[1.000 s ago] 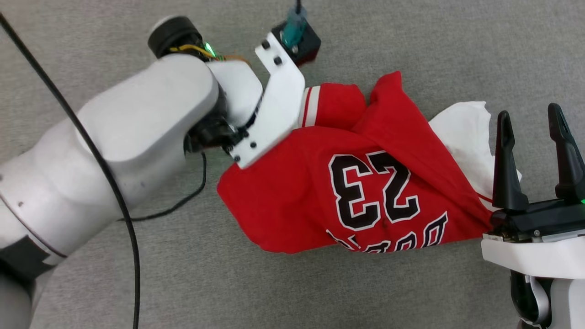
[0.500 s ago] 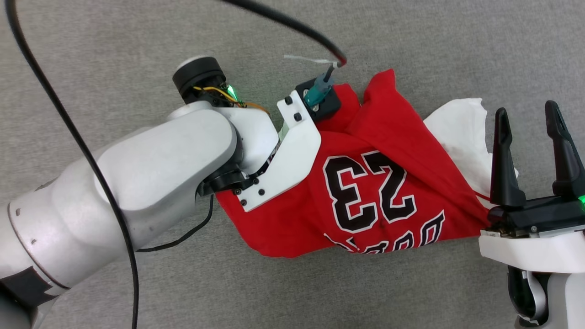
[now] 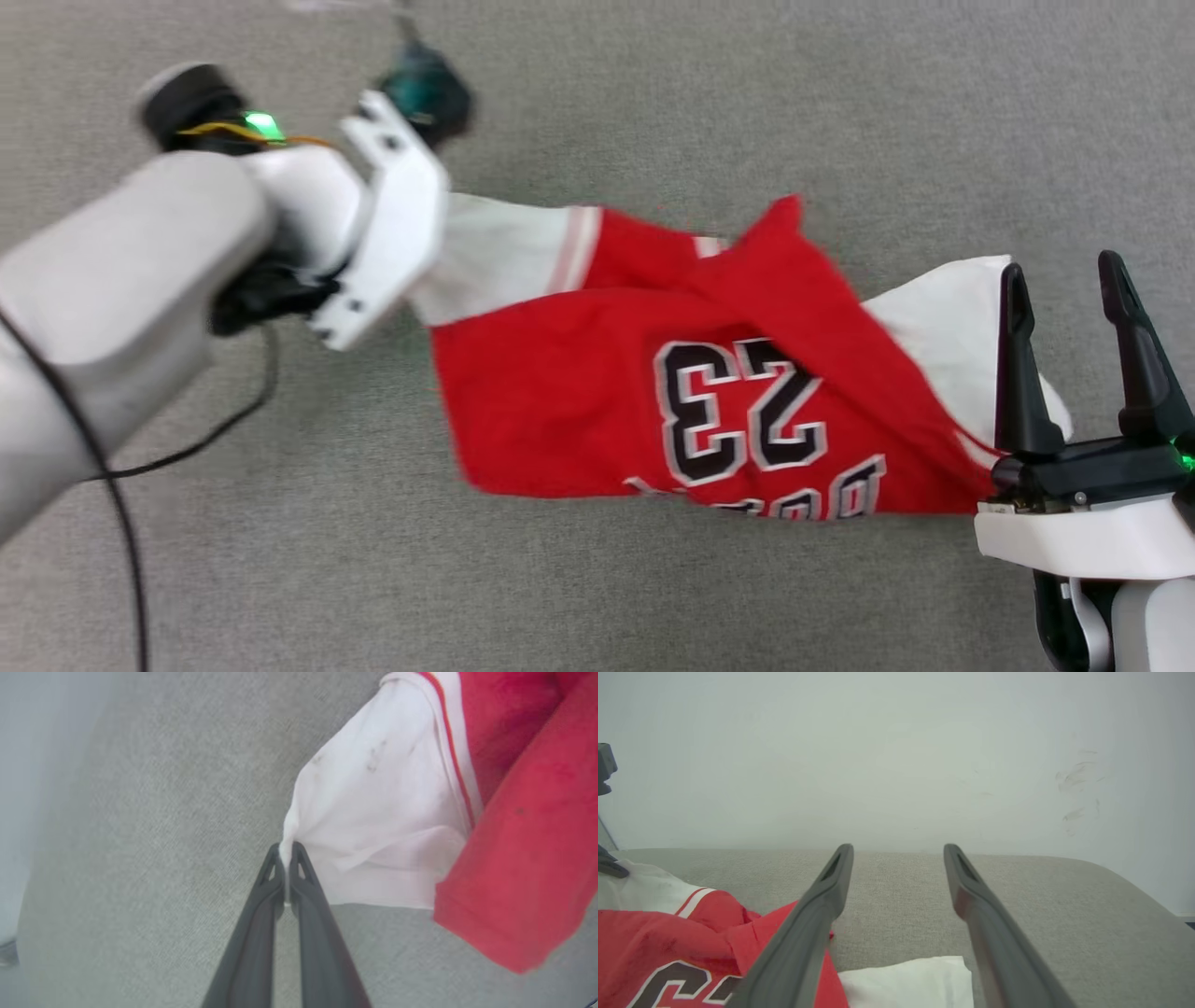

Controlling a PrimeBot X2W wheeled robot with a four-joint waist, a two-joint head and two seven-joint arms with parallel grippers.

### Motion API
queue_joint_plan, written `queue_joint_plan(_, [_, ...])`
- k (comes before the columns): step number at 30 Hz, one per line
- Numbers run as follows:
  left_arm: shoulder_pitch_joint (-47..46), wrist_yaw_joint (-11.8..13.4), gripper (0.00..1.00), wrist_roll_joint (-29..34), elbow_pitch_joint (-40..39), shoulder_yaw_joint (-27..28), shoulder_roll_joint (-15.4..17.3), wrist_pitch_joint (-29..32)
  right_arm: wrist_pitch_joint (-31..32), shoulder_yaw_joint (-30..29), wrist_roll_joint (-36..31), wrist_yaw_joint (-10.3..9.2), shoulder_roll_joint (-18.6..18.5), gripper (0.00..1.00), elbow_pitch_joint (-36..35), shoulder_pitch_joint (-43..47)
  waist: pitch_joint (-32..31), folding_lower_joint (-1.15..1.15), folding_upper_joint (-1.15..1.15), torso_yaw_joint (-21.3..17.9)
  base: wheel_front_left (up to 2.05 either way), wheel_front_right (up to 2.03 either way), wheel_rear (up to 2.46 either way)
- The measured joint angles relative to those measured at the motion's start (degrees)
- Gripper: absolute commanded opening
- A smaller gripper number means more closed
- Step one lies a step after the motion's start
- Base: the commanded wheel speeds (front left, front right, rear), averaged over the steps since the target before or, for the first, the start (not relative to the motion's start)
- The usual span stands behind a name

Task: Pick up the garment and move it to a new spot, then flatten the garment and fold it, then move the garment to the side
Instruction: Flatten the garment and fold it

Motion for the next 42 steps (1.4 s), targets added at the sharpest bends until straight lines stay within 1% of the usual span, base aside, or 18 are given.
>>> queue_joint_plan(3, [1.82,0.00,0.00,-0.31,3.38,0.07,3.77,-1.07,0.00,-0.07,0.02,0.00,0.01,1.00,0.05,0.25,-0.78,0.00,0.00,0.59,0.00,0.00,0.00])
queue_joint_plan(7, [5.89,-0.01,0.00,-0.97,8.58,-0.04,6.66,-2.65,0.00,-0.10,0.13,0.00,0.01,1.00,0.08,0.58,-0.94,0.00,0.00,0.64,0.00,0.00,0.00])
queue_joint_plan(11, [8.91,-0.01,0.00,-1.10,13.88,-0.02,8.00,-3.67,0.00,0.01,0.22,0.00,0.01,1.00,0.11,1.13,-0.85,0.00,0.00,0.37,0.00,0.00,0.00])
queue_joint_plan(15, [10.71,0.00,0.00,-1.86,16.78,0.02,7.50,-5.09,0.00,-0.04,0.30,0.00,0.01,1.00,0.48,1.26,-1.21,0.00,0.00,0.40,0.00,0.00,0.00])
queue_joint_plan(16, [10.74,-0.01,0.15,-1.56,17.24,0.01,7.09,-6.11,0.00,-0.22,0.33,0.00,0.01,1.00,0.63,1.37,-1.41,0.00,0.00,0.52,0.00,0.00,0.00])
queue_joint_plan(17, [10.74,-0.01,1.00,-1.29,17.74,0.03,6.53,-7.17,0.00,-0.32,0.41,0.00,0.01,1.00,0.74,1.54,-1.63,0.00,0.00,0.68,0.00,0.00,0.00])
queue_joint_plan(20, [10.17,-0.01,1.00,-1.46,18.16,0.27,4.88,-9.27,0.00,-0.53,0.46,0.00,0.01,1.00,1.13,1.77,-2.62,0.00,0.00,1.17,0.00,0.00,0.00])
queue_joint_plan(22, [8.02,-0.01,1.00,-0.97,17.51,0.37,4.20,-10.26,0.00,-0.51,0.48,0.00,0.01,1.00,1.21,1.91,-3.40,0.00,0.00,1.43,0.00,0.00,0.00])
queue_joint_plan(27, [1.63,-0.01,1.00,-1.25,14.19,1.36,2.65,-10.28,0.00,-0.44,0.55,0.00,0.01,1.00,1.36,2.45,-4.98,0.00,0.00,1.95,0.00,0.00,0.00])
queue_joint_plan(29, [-0.87,0.00,1.00,-2.78,12.81,2.38,1.82,-10.05,0.00,-0.10,0.69,0.00,0.02,1.00,1.33,2.40,-5.10,-0.01,0.00,1.78,0.00,0.00,0.00])
queue_joint_plan(31, [-2.74,0.00,1.00,-4.76,11.26,3.39,0.30,-9.60,0.00,0.12,0.99,0.00,0.02,1.00,1.24,2.24,-4.94,0.00,0.00,1.46,0.00,0.00,0.00])
queue_joint_plan(34, [-5.07,0.00,1.00,-6.89,8.66,3.22,-1.82,-7.09,0.00,0.57,1.15,0.00,0.02,1.00,1.07,1.46,-4.25,0.00,0.00,0.77,0.00,0.00,0.00])
queue_joint_plan(39, [-8.61,0.00,1.00,-8.35,5.09,1.69,-4.55,-2.10,0.00,1.14,1.59,0.00,0.02,1.00,0.91,0.39,-2.12,0.00,0.00,-0.73,0.00,0.00,0.00])
queue_joint_plan(42, [-9.10,0.00,1.00,-8.56,3.38,0.79,-6.10,1.62,0.00,1.15,2.07,0.00,0.02,1.00,0.87,-0.29,-0.66,0.00,0.00,-1.90,0.00,0.00,0.00])
